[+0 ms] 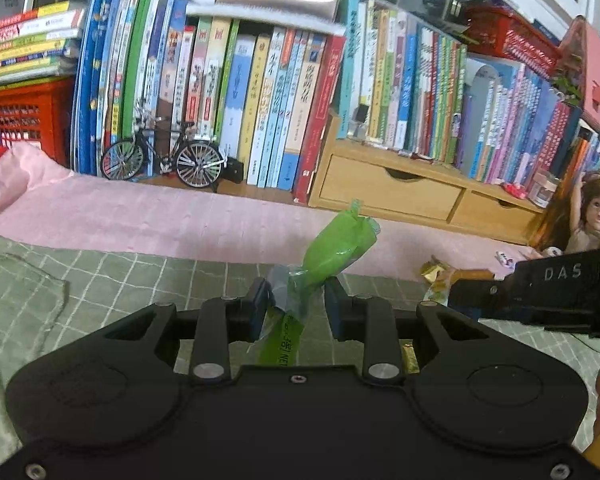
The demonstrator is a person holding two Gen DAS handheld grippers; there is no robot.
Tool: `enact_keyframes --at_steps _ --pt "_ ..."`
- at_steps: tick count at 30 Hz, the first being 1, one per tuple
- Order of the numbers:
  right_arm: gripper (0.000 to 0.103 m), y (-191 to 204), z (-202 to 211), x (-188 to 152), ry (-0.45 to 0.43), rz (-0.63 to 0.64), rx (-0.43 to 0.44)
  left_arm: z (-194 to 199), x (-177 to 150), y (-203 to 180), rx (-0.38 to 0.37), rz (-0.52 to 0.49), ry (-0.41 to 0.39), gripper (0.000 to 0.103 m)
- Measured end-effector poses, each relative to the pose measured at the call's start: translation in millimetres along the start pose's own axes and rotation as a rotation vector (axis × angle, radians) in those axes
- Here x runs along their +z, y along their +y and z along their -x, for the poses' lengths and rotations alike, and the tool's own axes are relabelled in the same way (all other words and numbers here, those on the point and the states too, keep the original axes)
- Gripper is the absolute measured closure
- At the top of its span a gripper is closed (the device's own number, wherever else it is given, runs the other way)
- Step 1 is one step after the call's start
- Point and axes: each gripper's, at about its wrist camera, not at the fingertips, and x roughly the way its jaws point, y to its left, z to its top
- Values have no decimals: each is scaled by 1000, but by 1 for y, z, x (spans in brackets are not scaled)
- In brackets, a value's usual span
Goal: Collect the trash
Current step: 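Grasp the green plastic wrapper with the left tool while the right tool grasps the colourful snack bag, then carry both held wrappers down past the bed edge toward the bin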
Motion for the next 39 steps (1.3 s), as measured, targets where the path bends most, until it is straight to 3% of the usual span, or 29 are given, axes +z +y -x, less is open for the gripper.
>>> enact_keyframes --at_steps 19,39 --pt "75 27 126 -33 -90 119 16 118 -14 -30 -28 -91 -12 74" --pt "73 29 205 -94 -110 184 36 211 -49 -30 -74 -138 -6 74"
